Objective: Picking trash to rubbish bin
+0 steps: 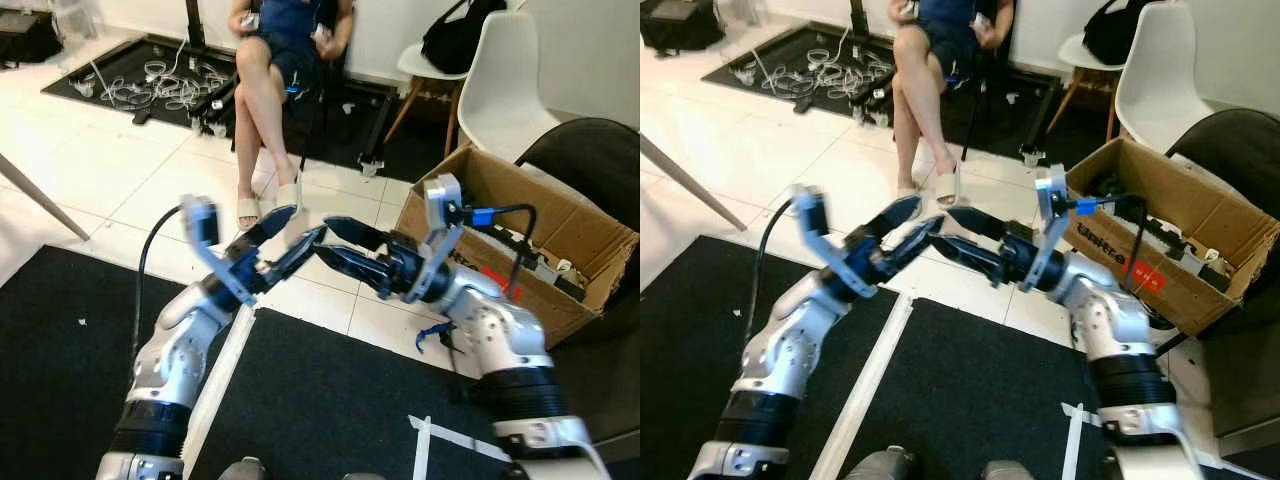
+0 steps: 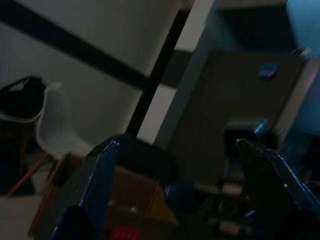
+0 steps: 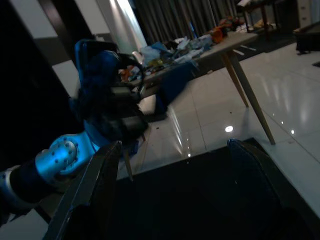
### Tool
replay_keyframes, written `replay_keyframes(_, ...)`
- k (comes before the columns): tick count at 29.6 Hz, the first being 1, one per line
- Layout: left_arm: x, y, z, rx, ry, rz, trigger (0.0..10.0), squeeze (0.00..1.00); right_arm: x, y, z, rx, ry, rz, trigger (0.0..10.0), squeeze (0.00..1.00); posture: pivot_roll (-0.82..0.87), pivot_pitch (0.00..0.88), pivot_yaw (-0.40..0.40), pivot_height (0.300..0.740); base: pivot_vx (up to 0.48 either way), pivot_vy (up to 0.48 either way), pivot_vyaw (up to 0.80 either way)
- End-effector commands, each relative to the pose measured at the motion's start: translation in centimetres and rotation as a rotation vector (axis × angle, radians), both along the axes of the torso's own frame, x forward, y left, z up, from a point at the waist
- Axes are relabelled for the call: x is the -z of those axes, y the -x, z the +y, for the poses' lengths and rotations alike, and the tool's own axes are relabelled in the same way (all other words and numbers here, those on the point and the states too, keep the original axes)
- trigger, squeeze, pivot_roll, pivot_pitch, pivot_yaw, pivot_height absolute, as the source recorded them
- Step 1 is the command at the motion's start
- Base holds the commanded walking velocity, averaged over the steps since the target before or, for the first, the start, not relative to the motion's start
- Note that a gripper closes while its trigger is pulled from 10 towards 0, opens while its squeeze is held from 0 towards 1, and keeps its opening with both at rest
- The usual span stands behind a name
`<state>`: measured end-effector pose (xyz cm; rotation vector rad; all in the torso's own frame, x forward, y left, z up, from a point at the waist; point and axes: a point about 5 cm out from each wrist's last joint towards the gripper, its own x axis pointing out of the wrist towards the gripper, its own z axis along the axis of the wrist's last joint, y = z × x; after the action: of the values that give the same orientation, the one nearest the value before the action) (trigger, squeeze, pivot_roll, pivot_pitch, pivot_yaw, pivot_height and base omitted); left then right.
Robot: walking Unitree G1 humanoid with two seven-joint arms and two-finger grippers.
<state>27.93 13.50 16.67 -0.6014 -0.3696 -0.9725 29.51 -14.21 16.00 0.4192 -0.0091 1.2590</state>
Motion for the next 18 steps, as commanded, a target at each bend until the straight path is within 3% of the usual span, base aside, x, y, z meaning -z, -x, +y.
replay_keyframes(1,0.0,0.4,0.4,0.033,0.030,-0.003,10.0,0.00,-0.2,-0.1,-0.7,0.014,-0.021,0.003,10.0,0.00,-0.05,0.000,-0.062,0.740,0.000,0.000,0.00)
replay_keyframes(2,0.2,0.6,0.7,0.043,0.038,-0.005,10.0,0.00,-0.3,-0.4,-1.5,0.054,-0.042,0.014,10.0,0.00,-0.05,0.000,-0.062,0.740,0.000,0.000,0.00)
replay_keyframes(4,0.2,0.6,0.7,0.043,0.038,-0.005,10.0,0.00,-0.3,-0.4,-1.5,0.054,-0.042,0.014,10.0,0.00,-0.05,0.000,-0.062,0.740,0.000,0.000,0.00)
replay_keyframes(5,0.6,0.4,1.2,-0.003,0.033,0.010,10.0,0.00,-0.5,-1.0,-3.1,0.137,-0.070,0.023,10.0,0.00,-0.05,0.000,-0.058,0.740,0.000,0.000,0.00)
replay_keyframes(8,0.6,0.4,1.2,-0.003,0.033,0.010,10.0,0.00,-0.5,-1.0,-3.1,0.137,-0.070,0.023,10.0,0.00,-0.05,0.000,-0.058,0.740,0.000,0.000,0.00)
replay_keyframes(10,1.0,-0.5,2.1,-0.115,0.051,0.053,10.0,0.00,-0.7,-1.7,-4.3,0.243,-0.082,0.016,10.0,0.00,-0.05,0.000,-0.058,0.740,0.000,0.000,0.00)
replay_keyframes(11,1.0,-0.5,2.1,-0.115,0.051,0.053,10.0,0.00,-0.7,-1.7,-4.3,0.243,-0.082,0.016,10.0,0.00,-0.05,0.000,-0.058,0.740,0.000,0.000,0.00)
replay_keyframes(12,1.2,-2.3,3.7,-0.309,0.134,0.154,10.0,0.00,-1.1,-2.9,-5.2,0.396,-0.096,0.013,10.0,0.00,-0.04,0.000,-0.063,0.740,0.000,0.000,0.00)
replay_keyframes(16,1.6,-3.0,3.5,-0.337,0.213,0.224,10.0,0.00,-1.3,-3.4,-5.0,0.447,-0.118,0.015,10.0,0.00,-0.04,0.000,-0.064,0.740,0.000,0.000,0.00)
replay_keyframes(18,1.9,-3.1,1.7,-0.281,0.233,0.247,10.0,0.00,-1.2,-3.9,-4.1,0.484,-0.143,0.046,10.0,0.00,-0.04,0.000,-0.064,0.740,0.000,0.000,0.00)
